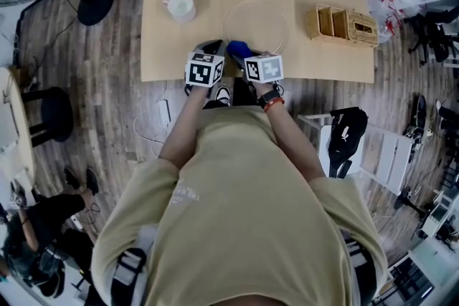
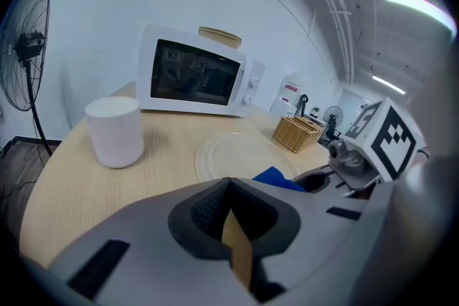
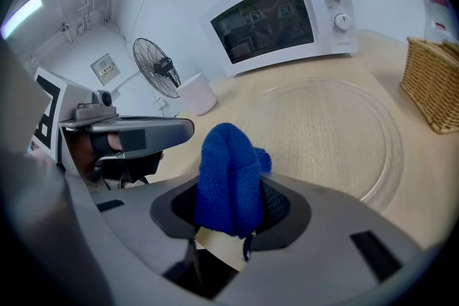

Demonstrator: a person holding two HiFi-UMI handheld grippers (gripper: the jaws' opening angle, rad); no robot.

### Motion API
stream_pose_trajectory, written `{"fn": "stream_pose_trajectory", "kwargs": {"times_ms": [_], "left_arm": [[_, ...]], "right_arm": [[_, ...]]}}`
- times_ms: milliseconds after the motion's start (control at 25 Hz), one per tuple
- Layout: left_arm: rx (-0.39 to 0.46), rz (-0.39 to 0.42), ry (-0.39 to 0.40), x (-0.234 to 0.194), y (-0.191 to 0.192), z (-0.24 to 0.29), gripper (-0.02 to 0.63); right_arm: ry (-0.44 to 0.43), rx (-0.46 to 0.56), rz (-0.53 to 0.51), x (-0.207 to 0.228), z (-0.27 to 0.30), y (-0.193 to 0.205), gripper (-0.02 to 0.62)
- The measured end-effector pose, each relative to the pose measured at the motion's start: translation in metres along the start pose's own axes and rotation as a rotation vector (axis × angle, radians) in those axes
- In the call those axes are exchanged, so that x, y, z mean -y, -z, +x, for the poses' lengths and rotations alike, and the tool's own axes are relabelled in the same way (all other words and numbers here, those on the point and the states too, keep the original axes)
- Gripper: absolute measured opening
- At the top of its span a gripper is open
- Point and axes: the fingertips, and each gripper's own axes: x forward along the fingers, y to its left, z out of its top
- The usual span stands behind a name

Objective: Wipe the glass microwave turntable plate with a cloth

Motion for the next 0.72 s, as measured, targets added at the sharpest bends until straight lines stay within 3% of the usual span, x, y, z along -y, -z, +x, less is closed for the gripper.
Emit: {"fn": "stream_pose_trajectory", "kwargs": {"times_ms": [440, 720], "left_arm": [[-0.025, 0.006, 0.025, 0.015, -0.006, 0.021, 0.018], [-0.045, 0.055, 0.067, 0.037, -0.007, 0.032, 0.018]], "right_arm": [[-0.003, 0.022, 0.041, 0.018, -0.018, 0.008, 0.156], [0.042, 0.059, 0.086, 0.041, -0.034, 0.013, 0.153]]}}
